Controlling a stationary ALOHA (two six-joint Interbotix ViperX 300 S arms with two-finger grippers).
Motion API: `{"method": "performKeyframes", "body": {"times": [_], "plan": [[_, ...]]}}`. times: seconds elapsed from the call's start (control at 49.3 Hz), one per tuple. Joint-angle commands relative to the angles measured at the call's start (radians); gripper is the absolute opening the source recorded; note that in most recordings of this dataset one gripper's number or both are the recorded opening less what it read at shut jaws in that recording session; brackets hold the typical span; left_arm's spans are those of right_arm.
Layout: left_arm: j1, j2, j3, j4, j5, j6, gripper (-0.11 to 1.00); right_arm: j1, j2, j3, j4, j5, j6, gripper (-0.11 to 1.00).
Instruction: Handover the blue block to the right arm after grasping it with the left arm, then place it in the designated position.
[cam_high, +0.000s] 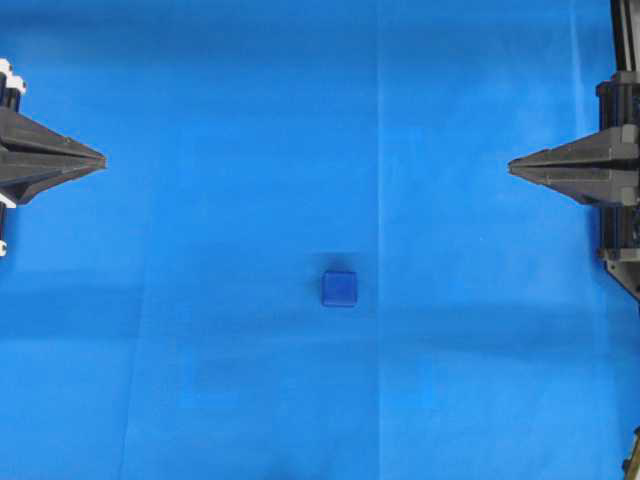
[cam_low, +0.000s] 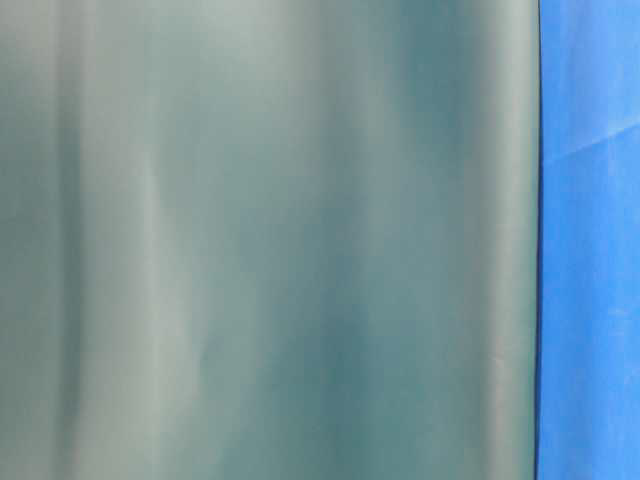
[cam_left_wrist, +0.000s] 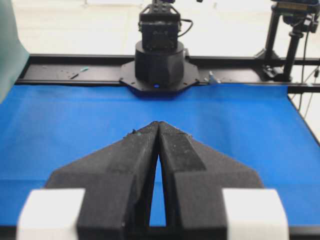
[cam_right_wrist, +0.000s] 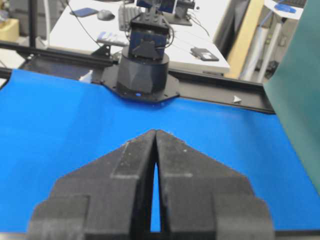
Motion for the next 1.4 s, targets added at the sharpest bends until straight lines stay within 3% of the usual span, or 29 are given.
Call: {"method": "performKeyframes", "body": {"times": [0.0,0.751,0.812,0.852,1.055,1.136,1.197,1.38], "plan": [[-0.002,0.009,-0.009,0.000,0.002,-0.005,0.00,0.000,0.006,-0.023,0.005,-0.008,0.006,0.01],[-0.002,0.003,-0.009,0.002,0.017,-0.008,0.00,0.000,0.021,-0.044,0.006,0.060,0.020,-0.01],[-0.002,0.003,-0.008,0.002,0.017,-0.009,0.02,0.000,0.023,-0.044,0.008,0.060,0.026,0.06],[-0.002,0.002,-0.008,0.002,0.015,-0.009,0.09,0.000,0.023,-0.044,0.008,0.061,0.034,0.14],[-0.009,0.002,-0.009,0.002,0.011,-0.009,0.69,-0.002,0.032,-0.046,0.008,0.083,0.057,0.72],[-0.015,0.002,-0.009,0.002,0.009,-0.008,0.87,0.000,0.037,-0.046,0.006,0.086,0.058,0.91],[-0.015,0.002,-0.009,0.002,0.011,-0.009,0.93,-0.002,0.037,-0.049,0.008,0.084,0.060,0.98],[-0.015,0.000,-0.009,0.002,0.015,-0.011,0.93,-0.011,0.037,-0.051,0.008,0.084,0.060,0.99]]}}
